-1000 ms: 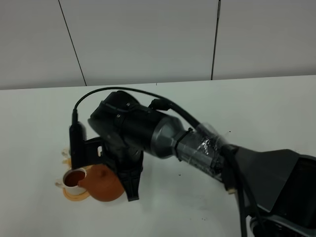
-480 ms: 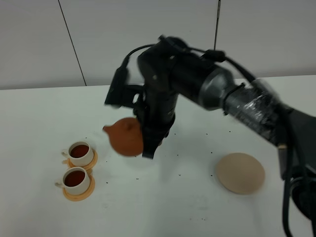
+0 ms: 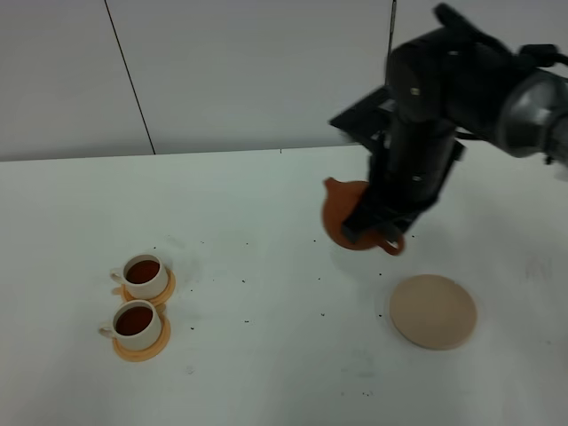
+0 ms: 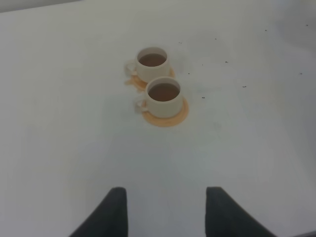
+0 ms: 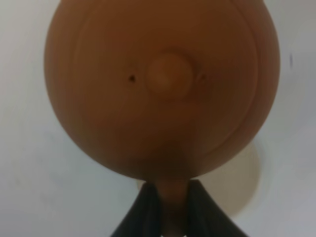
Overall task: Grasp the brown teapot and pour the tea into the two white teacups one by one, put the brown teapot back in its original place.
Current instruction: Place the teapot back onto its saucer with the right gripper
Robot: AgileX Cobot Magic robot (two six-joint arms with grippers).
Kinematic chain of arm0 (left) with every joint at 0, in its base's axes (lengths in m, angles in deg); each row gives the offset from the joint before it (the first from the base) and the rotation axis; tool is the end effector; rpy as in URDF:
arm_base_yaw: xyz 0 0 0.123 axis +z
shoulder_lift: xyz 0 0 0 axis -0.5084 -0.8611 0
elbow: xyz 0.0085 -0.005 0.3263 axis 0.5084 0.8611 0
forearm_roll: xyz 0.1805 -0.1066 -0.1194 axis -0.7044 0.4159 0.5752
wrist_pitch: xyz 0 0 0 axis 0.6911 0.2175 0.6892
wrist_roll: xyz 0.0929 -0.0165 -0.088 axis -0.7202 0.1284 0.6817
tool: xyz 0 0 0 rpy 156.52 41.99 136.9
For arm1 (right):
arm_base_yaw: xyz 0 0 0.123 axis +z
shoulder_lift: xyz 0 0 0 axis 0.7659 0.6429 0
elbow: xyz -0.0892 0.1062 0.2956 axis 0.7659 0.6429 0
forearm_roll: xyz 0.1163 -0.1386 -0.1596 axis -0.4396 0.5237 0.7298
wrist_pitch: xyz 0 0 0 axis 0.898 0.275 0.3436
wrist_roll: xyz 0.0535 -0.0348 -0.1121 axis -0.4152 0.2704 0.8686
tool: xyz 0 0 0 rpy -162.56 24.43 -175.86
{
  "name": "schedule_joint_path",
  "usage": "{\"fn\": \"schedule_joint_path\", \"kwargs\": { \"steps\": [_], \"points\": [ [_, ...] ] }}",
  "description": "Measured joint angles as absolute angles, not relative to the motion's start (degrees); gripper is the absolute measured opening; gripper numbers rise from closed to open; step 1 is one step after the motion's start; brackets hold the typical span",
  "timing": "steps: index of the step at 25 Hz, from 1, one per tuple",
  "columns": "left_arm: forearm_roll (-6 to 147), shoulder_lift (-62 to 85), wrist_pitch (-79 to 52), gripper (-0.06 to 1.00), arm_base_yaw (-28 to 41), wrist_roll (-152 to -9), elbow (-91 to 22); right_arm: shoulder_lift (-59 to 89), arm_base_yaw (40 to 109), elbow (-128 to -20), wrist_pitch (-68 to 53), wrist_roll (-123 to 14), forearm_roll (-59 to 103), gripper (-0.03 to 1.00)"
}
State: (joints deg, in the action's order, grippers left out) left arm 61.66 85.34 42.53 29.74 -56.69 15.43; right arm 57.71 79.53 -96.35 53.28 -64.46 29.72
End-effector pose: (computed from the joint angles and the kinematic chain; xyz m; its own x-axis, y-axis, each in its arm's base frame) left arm -0.0240 -0.0080 0.2601 -0.4134 0.1455 -0.8989 0.1315 0.9863 0.0992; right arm 0.3851 0.2192 0.2602 -0.7220 -0.6619 -0.2015 -0.6695 0.7418 -0.0381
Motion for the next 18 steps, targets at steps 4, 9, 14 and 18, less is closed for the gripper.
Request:
{"fn": "schedule_joint_path", "kwargs": {
  "steps": [4,9,14,18],
  "points": [
    [61.7,85.3,42.5,0.43,29.7,-56.7,15.4,52.6,76.4,-88.1,53.4,-66.8,29.0,0.09],
    [61.7,85.3,42.5,0.43,29.7,-56.8,15.4,47.2,75.0,-78.3,51.2,-68.8,28.8,0.09],
    [61.7,85.3,42.5,0.43,29.7,-56.8,15.4,44.8,75.0,-69.2,42.0,-69.3,28.7,0.09],
    [61.7,85.3,42.5,0.43,29.7,-56.8,15.4,44.8,75.0,-64.1,35.5,-69.3,28.7,0.09]
  ]
}}
